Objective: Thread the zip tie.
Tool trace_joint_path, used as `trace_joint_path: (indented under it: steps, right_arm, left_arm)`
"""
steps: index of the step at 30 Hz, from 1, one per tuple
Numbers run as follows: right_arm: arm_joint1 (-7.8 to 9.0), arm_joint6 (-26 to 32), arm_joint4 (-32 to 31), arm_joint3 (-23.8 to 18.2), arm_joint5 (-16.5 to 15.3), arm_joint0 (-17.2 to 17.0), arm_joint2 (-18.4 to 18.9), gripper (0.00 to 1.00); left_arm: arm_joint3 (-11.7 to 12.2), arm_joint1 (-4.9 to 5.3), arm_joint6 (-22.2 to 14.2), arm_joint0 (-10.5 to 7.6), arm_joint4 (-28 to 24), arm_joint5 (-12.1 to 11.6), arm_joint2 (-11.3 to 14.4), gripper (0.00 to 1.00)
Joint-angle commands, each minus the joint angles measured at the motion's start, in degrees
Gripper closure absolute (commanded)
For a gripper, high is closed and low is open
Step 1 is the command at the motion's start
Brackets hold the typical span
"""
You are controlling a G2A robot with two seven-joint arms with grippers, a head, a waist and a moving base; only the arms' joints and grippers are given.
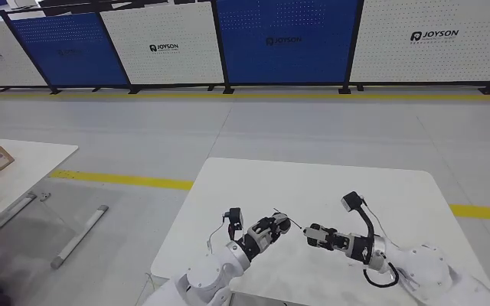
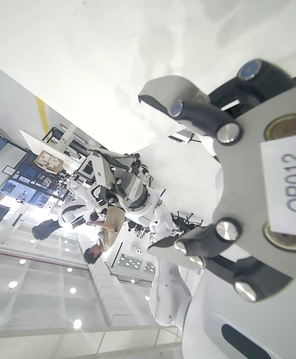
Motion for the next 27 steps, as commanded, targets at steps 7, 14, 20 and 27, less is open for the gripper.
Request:
trace_joint_path:
  steps: [7, 14, 20, 27]
  right_arm:
    - [-0.23, 0.0, -1.0, -0.4, 0.3, -2.1, 2.2, 0.21]
    - [-0.73, 2.9, 0.2, -0.1, 0.0, -2.7, 3.5, 0.6]
    - [-1.38, 4.6, 0.3, 0.2, 1.0, -2.6, 3.9, 0.65]
    - [-2.18, 5.7, 0.3, 0.9, 1.6, -2.5, 4.3, 0.71]
  left_arm:
    - [0.1, -0.19, -2.1, 0.5, 0.1, -1.0, -0.2, 1.0]
    - [-0.1, -0.33, -2.4, 1.39, 0.7, -1.7, -0.5, 1.0]
    - [-0.4, -0.43, -2.7, 1.98, 1.4, -1.7, -0.6, 1.0]
    - [-1.7, -0.67, -2.2, 2.07, 2.1, -0.6, -0.4, 1.0]
